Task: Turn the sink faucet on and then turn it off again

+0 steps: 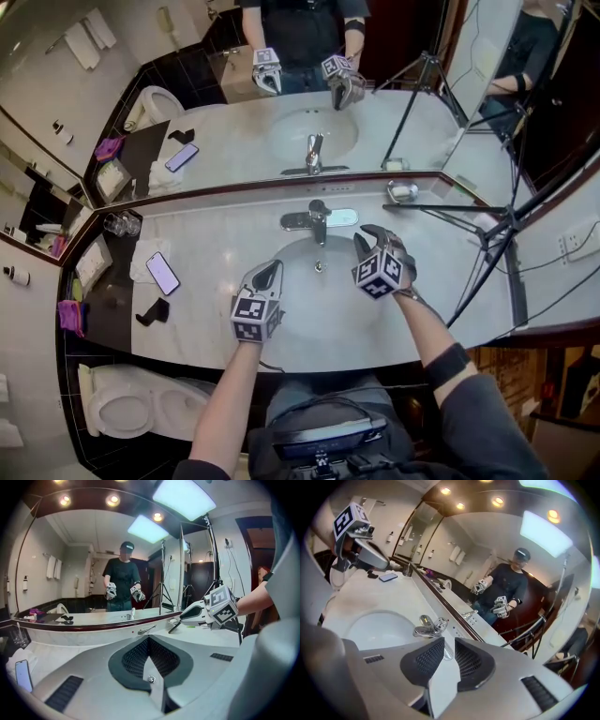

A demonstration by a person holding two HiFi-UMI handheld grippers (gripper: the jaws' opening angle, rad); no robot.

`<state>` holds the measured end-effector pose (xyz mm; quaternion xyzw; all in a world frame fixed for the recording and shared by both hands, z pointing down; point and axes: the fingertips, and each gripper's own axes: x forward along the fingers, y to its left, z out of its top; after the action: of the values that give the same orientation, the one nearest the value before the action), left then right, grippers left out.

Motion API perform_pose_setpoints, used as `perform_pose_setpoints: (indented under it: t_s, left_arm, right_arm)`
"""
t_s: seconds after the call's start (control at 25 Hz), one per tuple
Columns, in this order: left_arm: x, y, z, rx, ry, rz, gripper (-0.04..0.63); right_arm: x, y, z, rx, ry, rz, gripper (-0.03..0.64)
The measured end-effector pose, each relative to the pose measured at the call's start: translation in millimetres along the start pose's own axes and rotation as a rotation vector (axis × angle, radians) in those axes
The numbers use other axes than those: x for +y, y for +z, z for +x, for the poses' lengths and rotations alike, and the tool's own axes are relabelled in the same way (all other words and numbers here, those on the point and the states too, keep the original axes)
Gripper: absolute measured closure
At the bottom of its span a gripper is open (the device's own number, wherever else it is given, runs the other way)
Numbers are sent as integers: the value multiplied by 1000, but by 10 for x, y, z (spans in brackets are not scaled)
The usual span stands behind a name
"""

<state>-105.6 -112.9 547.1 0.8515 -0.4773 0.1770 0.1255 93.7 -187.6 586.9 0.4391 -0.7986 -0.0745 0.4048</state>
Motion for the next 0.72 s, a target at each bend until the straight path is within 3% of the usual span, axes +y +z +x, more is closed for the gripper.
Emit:
perform_pose_setpoints:
  t_s: [0.16, 0.2, 0.36, 0.48, 0.72]
  left_arm:
    - [39, -6, 98, 4, 3, -4, 609]
    - [54, -1, 120, 2, 5, -7, 609]
    - [114, -53, 183, 9, 11, -19, 609]
    - [174, -125, 202, 17, 23, -35, 608]
    - [261, -216, 257, 25, 26, -51, 607]
  right_arm:
    - [56, 170, 301, 18, 33, -245, 483]
    - [73, 196, 377, 22, 41, -298, 437]
    - [155, 229, 669, 40, 75, -476, 426]
    - [228, 251, 856, 52, 105, -537, 389]
    - [365, 338, 1139, 79, 177, -631, 384]
